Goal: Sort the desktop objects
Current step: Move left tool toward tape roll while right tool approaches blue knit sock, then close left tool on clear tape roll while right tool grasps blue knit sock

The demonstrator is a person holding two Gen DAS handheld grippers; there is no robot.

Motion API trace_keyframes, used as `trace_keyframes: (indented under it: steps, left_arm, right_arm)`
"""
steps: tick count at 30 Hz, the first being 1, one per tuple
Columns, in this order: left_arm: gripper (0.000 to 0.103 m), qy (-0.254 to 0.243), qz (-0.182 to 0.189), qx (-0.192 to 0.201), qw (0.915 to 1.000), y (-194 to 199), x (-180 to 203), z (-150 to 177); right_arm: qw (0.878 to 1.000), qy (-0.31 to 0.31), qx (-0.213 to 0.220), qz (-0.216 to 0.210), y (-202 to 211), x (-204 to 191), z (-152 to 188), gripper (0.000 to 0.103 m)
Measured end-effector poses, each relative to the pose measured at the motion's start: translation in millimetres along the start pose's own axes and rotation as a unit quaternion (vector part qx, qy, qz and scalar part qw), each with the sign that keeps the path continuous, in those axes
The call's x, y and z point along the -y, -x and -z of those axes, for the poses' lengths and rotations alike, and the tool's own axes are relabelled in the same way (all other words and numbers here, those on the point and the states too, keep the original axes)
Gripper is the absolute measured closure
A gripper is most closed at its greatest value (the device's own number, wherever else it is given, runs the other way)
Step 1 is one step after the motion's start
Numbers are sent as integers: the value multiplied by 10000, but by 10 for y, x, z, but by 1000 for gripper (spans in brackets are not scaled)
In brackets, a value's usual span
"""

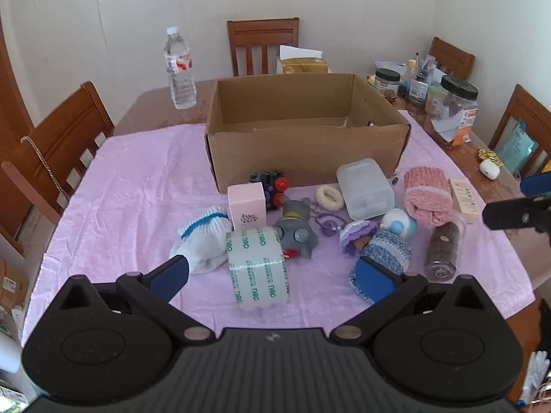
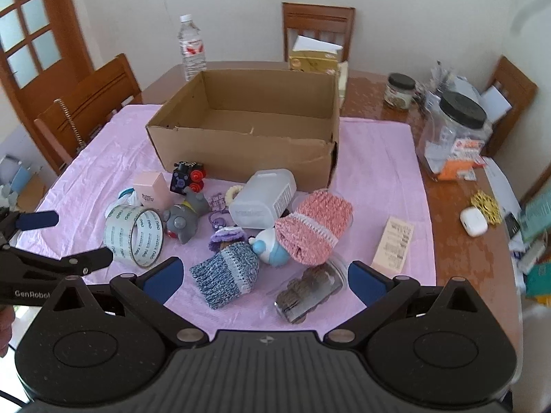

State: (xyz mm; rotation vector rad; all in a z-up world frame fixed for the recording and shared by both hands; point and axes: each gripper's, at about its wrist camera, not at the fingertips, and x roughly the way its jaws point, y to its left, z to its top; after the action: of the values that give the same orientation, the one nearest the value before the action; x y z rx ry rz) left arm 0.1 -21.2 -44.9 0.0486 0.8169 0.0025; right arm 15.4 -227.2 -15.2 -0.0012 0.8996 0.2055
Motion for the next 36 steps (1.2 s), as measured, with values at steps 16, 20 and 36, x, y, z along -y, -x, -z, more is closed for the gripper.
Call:
trace_keyframes:
  steps: [16,20,36]
  left_arm:
    - [1,646,203,-599,9959,-432,-107,73]
    - [1,705,163,-544,9959,-520,-143,64]
    - [34,787,-67,-530,9955,-746,-171,91]
  right_arm:
    - [9922,1171,380,-195,-248,-180,198,0]
    - [9916,1240,162,-327,-397,-242,221,0]
    - [9878,1495,-277,-333,-949,-475,262,0]
